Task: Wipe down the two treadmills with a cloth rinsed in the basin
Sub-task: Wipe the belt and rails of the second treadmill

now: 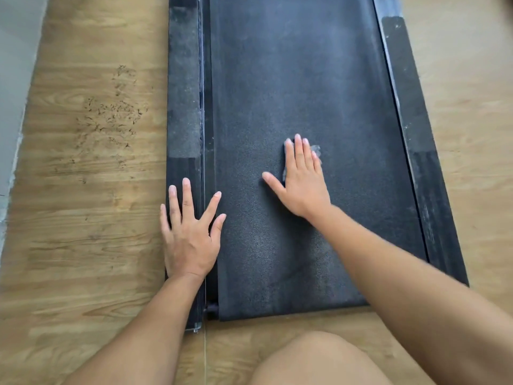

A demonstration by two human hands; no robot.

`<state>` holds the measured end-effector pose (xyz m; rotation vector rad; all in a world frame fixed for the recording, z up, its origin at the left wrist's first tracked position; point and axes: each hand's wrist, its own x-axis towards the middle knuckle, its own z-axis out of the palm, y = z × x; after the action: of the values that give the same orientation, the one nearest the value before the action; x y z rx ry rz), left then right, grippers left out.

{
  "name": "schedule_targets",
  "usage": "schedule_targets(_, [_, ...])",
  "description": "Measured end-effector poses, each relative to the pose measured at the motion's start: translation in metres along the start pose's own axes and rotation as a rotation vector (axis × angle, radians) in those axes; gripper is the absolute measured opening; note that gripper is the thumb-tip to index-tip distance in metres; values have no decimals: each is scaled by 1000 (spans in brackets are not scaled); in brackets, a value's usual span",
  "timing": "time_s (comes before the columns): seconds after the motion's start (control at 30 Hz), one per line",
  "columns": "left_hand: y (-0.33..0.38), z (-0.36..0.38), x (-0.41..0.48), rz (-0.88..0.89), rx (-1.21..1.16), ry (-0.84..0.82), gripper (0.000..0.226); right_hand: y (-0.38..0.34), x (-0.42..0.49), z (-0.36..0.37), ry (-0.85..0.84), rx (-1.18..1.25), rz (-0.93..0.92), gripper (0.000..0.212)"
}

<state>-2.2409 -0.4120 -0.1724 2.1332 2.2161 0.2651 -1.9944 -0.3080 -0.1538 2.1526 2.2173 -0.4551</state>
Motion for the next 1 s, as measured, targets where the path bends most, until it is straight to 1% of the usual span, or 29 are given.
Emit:
schedule_targets(0.03, [0, 0, 0, 0, -3, -3, 51, 4, 3, -1, -15, 5, -12, 100])
schedule_targets(0.1, [0, 0, 0, -1, -10, -4, 51, 16, -31, 0, -48, 8, -83, 99])
schedule_targets(0.2, [0, -1, 0, 0, -25, 0, 51, 37, -149, 26, -108, -14, -211, 102])
schedule_targets(0.27, [0, -2, 0, -2, -28, 1, 51, 49, -229, 43, -136, -80, -211, 113])
schedule_targets(0.3, [-1, -2, 0, -4, -24, 1, 51, 52, -252, 49, -151, -111, -196, 116])
schedule_targets(0.33, [-1, -3, -2, -12, -26, 0, 51, 56, -257, 53, -153, -119, -177, 113])
schedule_targets(0.37, [2, -3, -4, -21, -31, 2, 51, 60, -244, 51, -121, -122, -165, 106])
schedule_targets(0.4, [3, -2, -3, -21, -25, 9, 51, 57, -213, 42, -107, -76, -135, 101])
schedule_targets(0.43, [3, -2, -2, -19, -18, 6, 52, 50, -172, 28, -91, -22, -85, 100])
schedule_targets(0.5, [3, -1, 0, -2, -17, -5, 51, 43, -78, 6, -8, -3, 10, 102])
schedule_targets(0.53, [1, 0, 0, -1, -18, -6, 51, 42, -35, -6, 4, -6, 38, 103])
schedule_targets(0.6, [1, -1, -1, -4, 8, 0, 52, 44, 17, -18, 9, -15, 49, 104])
schedule_targets(0.63, [2, -1, -1, 11, 27, 11, 52, 47, 21, -15, -6, -8, 34, 104])
schedule_targets(0.7, [2, 0, 0, 102, 64, 26, 52, 57, -15, -10, -36, 19, -40, 105])
schedule_targets(0.8, [-2, 0, -3, 299, 44, 15, 55, 81, -153, 11, -118, -12, -156, 104])
schedule_targets(0.87, [0, -1, -2, 334, 28, 8, 57, 98, -241, 21, -143, -81, -187, 103])
schedule_targets(0.9, [2, -3, 0, 325, 24, 3, 57, 104, -264, 23, -145, -108, -187, 102])
schedule_targets(0.93, [5, -4, -1, 298, 11, 1, 57, 109, -267, 23, -144, -113, -159, 102])
schedule_targets(1.0, [8, -6, -1, 277, -5, -2, 57, 99, -224, 21, -122, -59, -70, 104])
